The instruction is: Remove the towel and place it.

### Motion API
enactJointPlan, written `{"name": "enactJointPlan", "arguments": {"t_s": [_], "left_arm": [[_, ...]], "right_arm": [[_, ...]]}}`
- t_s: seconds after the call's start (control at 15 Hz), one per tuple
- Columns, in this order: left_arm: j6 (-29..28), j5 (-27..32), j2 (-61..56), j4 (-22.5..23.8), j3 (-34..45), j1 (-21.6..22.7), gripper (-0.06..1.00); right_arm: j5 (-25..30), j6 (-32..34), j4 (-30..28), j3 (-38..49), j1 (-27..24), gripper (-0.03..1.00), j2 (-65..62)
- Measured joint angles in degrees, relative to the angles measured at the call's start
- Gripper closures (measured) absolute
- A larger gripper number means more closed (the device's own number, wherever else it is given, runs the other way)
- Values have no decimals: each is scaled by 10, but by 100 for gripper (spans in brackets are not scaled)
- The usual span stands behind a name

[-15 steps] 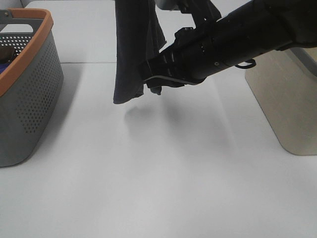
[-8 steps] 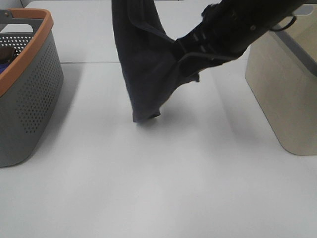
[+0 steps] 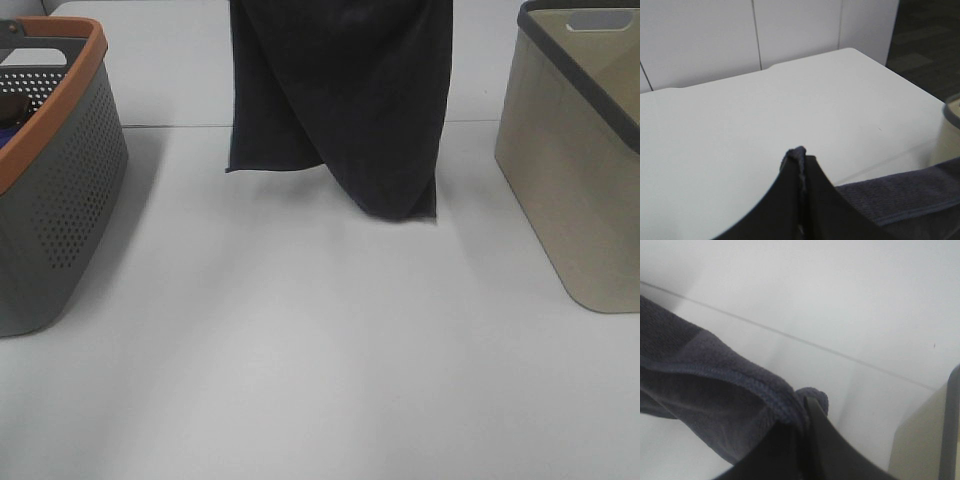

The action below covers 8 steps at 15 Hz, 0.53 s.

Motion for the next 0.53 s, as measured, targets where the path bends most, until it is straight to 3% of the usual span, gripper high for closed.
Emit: {"name": "enactJointPlan", "arguments": {"t_s": [0.2,0.33,0.4,0.53], "left_arm": [[-4,-131,61,2,0,33,94],[-4,-164,103,3,0,35,94],[-4,-159,119,3,0,35,94],[-4,-65,135,3,0,34,94]], "right_arm": [[-103,1,-19,-43,-1,97,45],[-146,1,-32,-50,-1,97,69],[-139,1,-33,-50,-1,97,83],[-55,1,-37,-50,-1,97,111]]}}
